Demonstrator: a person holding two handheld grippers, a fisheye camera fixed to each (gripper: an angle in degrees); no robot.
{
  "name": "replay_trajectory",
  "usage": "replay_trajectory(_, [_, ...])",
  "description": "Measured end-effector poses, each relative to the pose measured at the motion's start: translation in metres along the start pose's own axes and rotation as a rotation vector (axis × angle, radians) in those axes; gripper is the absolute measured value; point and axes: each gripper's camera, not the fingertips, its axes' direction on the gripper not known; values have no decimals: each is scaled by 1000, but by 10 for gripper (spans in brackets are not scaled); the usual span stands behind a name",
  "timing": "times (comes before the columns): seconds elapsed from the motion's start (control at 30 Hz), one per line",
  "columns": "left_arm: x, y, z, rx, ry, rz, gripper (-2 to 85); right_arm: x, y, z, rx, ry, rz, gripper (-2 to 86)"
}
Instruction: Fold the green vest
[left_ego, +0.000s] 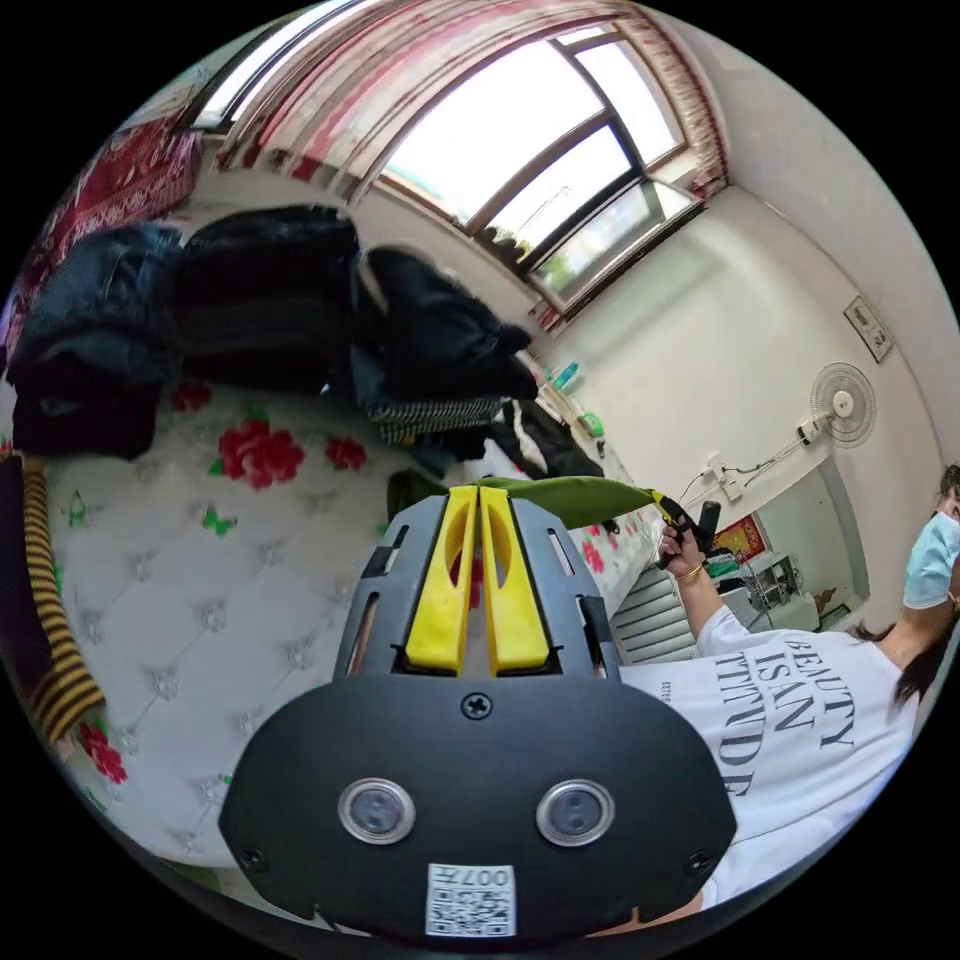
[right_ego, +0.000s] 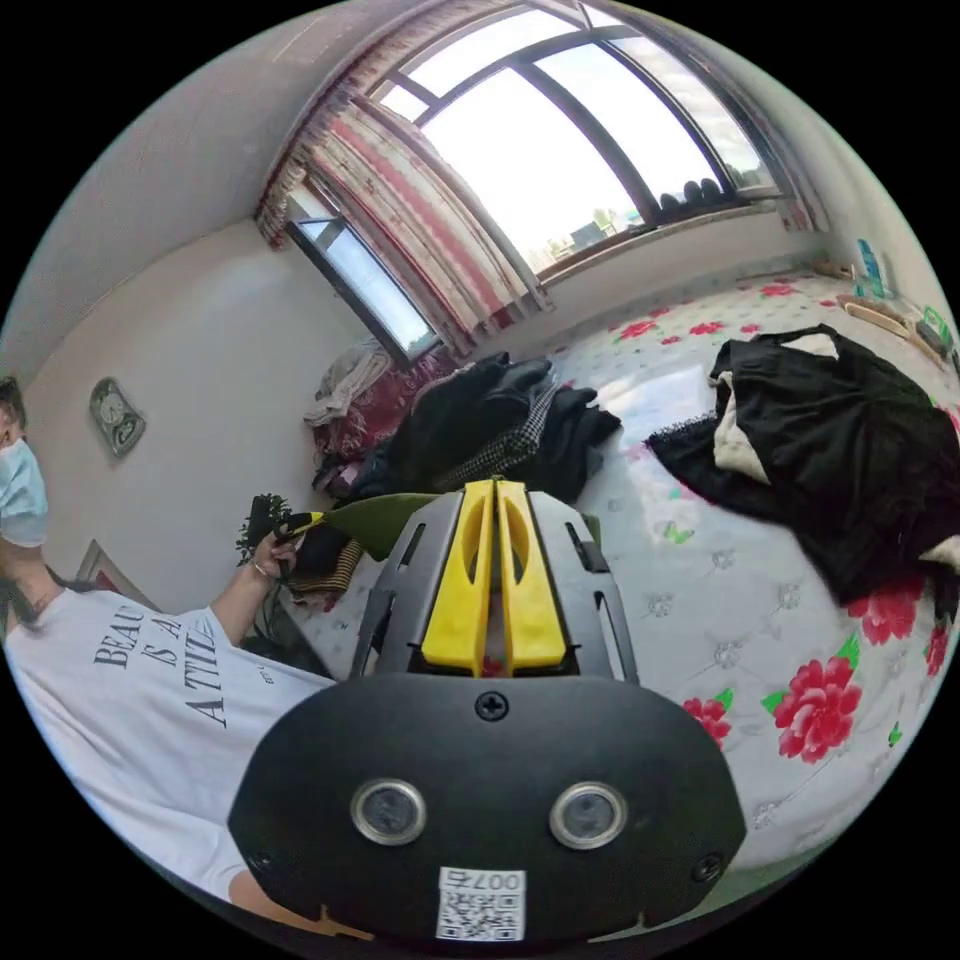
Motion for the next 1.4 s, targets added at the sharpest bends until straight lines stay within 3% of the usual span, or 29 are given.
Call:
replay_trajectory(0.13, [35,10,-49,90,9,89,-10,-42,-5,-64,106,-37,-135,-3])
replay_trajectory(0.27, [46,58,-75,93,8,99,-10,-52,32,-103,84,-51,-166,-3])
replay_trajectory(0.6, [-6,206,-73,-56,83,-280,-10,10,187,-118,-120,-83,184,-3])
replay_trajectory(0.87, [-64,159,-21,-68,86,-365,-5,97,164,-60,-179,-134,305,0])
replay_trajectory(1.07, [-119,94,54,-86,-163,-445,72,181,121,18,-191,29,393,22])
replay_trajectory(1.17, [-129,95,71,-116,-265,-494,84,209,144,36,-230,110,464,36])
replay_trajectory(1.4, [-113,173,74,-208,-302,-465,86,217,294,4,-173,149,664,61])
